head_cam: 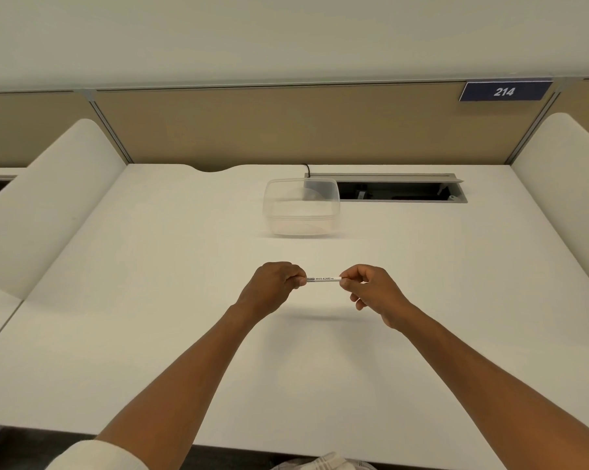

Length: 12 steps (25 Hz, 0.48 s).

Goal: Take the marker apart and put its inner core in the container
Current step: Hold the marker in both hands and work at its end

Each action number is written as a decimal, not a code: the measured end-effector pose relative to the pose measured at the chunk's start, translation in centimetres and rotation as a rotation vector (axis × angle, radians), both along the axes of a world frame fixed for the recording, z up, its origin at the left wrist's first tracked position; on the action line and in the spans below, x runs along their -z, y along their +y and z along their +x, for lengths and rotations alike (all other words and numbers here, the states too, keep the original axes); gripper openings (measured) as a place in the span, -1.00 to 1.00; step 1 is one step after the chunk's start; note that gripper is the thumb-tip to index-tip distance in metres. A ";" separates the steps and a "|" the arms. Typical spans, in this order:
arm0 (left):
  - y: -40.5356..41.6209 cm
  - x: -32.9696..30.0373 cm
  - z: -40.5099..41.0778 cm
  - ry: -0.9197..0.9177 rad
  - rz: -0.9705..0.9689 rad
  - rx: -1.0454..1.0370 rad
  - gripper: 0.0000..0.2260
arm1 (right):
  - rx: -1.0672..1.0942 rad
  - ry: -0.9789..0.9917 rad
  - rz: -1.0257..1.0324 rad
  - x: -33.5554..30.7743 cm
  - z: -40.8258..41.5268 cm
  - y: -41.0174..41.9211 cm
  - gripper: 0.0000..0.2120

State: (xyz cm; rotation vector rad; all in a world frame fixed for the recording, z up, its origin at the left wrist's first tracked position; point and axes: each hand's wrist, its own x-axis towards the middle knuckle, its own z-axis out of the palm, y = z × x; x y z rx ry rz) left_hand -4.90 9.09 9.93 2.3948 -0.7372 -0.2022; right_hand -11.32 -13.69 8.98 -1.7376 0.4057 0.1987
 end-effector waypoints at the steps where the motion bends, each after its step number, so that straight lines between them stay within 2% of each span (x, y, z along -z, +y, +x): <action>1: 0.0 0.1 0.1 -0.003 0.000 0.002 -0.87 | 0.011 0.009 0.015 -0.1 0.0 0.0 -0.83; 4: -0.3 0.1 0.3 -0.019 0.005 0.014 -0.87 | 0.012 0.103 -0.005 -0.3 0.3 0.1 -0.63; 6: -0.6 0.2 0.5 -0.015 0.014 0.017 -0.87 | 0.023 0.099 -0.042 -0.2 0.5 0.0 -0.68; 9: -0.6 0.5 0.7 -0.003 0.021 0.017 -0.87 | 0.042 0.032 0.002 -0.2 0.7 -0.5 -0.86; 10: -0.6 0.5 0.8 -0.001 0.022 0.017 -0.87 | 0.043 0.039 0.015 -0.3 0.8 -0.6 -0.85; 12: -0.7 0.6 1.1 -0.002 0.022 0.017 -0.87 | 0.022 0.113 0.018 -0.4 1.0 -0.8 -0.69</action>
